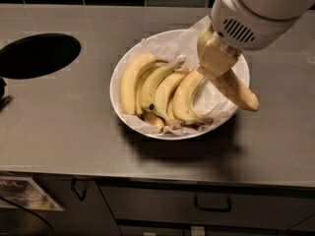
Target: Pick banana from white bowl
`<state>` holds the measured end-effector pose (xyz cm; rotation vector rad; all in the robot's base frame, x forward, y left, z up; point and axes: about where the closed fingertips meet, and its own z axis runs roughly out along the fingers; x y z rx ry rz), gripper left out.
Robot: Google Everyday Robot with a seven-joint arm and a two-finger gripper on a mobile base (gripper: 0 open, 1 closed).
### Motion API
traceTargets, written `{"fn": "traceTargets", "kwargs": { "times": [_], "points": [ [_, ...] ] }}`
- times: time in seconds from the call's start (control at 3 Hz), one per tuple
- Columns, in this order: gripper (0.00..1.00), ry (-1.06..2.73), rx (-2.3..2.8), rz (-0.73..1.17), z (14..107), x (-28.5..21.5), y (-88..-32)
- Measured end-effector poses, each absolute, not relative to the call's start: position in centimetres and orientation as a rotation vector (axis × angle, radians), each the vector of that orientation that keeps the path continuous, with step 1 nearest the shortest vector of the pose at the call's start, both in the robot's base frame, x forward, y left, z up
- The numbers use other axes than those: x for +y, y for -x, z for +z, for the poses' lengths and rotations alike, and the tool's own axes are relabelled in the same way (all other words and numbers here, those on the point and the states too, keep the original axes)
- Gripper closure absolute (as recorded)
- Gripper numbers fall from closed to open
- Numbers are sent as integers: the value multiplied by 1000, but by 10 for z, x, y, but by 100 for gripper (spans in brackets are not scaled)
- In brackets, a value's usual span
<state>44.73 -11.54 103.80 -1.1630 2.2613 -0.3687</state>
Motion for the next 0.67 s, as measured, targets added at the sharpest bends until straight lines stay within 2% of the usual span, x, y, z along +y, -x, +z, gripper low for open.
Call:
{"fn": "traceTargets", "kwargs": {
  "times": [0.67],
  "points": [
    [100, 1163, 2261, -369, 1038, -115, -447]
  ]
}}
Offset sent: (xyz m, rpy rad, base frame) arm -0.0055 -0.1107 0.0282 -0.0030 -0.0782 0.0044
